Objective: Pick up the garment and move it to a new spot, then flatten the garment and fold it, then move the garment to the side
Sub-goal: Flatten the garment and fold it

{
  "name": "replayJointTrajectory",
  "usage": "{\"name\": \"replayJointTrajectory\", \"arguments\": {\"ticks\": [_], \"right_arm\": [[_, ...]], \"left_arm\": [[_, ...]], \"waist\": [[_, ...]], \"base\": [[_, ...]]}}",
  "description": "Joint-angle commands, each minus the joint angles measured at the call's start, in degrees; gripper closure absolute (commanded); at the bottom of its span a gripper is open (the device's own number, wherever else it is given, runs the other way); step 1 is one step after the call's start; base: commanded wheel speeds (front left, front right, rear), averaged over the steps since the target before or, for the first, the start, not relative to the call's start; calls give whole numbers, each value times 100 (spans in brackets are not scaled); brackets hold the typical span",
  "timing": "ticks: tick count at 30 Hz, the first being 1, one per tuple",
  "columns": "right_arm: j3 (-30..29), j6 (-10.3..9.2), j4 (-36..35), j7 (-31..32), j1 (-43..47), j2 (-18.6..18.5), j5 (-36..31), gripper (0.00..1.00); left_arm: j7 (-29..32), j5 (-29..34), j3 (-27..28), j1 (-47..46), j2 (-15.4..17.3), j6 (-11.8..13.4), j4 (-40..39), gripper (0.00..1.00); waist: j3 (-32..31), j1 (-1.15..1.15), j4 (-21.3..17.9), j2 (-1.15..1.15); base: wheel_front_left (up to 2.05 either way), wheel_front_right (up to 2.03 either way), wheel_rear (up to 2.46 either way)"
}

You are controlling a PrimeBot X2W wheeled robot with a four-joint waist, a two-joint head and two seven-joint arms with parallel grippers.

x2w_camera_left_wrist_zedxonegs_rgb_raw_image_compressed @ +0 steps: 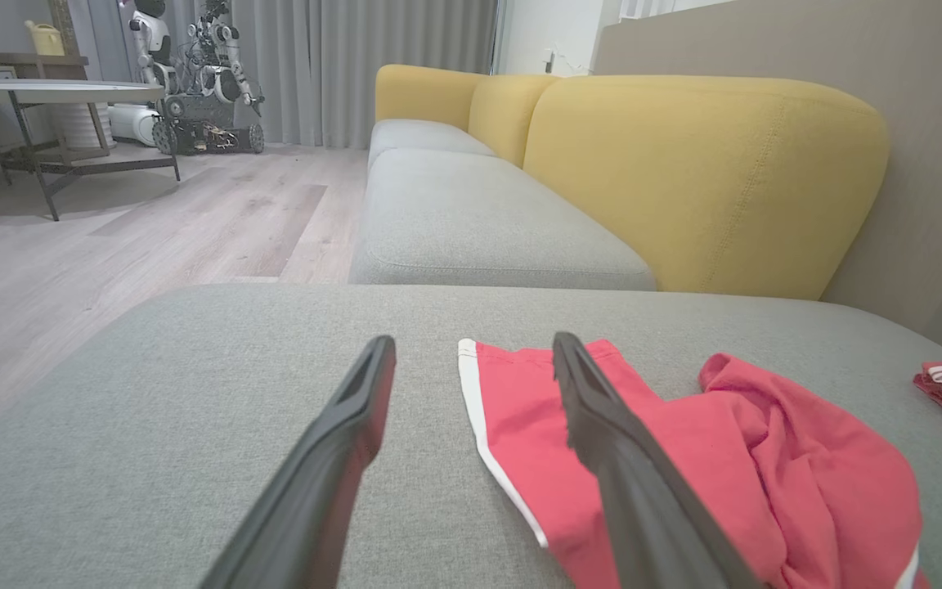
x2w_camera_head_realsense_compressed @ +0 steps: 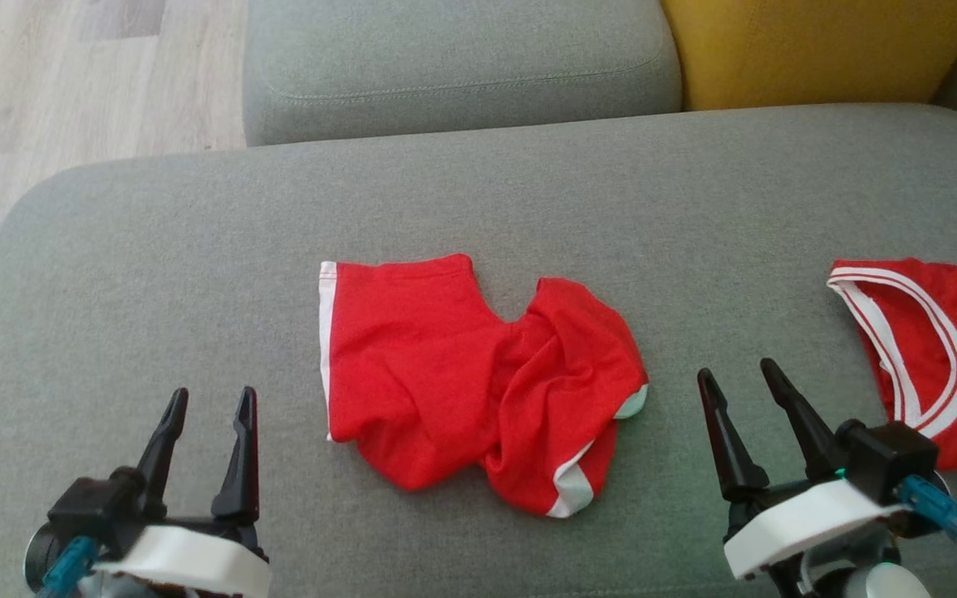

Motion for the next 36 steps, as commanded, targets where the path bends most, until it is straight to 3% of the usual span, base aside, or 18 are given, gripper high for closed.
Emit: {"name": "replayJointTrajectory", "arguments": {"ticks": [1, 6, 13, 20, 30, 32, 36], "right_arm": [[156, -5, -203, 15, -158, -43, -30, 0], [402, -5, -115, 140, -202, -120, -89, 0], [1828, -5, 429, 303, -725, -389, -19, 0], [3303, -5, 1501, 201, -1631, -479, 206, 0], [4004, -5, 3515, 210, -2785, -310, 217, 0], [4091, -5, 3830, 201, -2916, -244, 295, 100], [4255, -5, 4069, 133, -3088, -146, 569, 100]], "left_arm": [[2, -18, 187, -252, 105, 28, -178, 0], [23, 1, 99, -414, 97, -10, -154, 0], [-56, 47, -45, -815, -2, -88, -87, 0], [-186, 89, -157, -1183, -162, -183, 99, 0], [-273, 206, -121, -1467, -287, -230, 249, 0], [-278, 227, -110, -1486, -314, -236, 259, 0], [-283, 178, -31, -1496, -395, -284, 260, 0]], "waist": [[8, 0, 20, 0], [107, 0, 197, 0], [455, 0, 575, 0], [799, 0, 976, 0], [1034, 0, 1238, 0], [1054, 0, 1251, 0], [1085, 0, 1229, 0]], "base": [[0, 0, 0], [0, 0, 0], [0, 0, 0], [0, 0, 0], [0, 0, 0], [0, 0, 0], [0, 0, 0]]}}
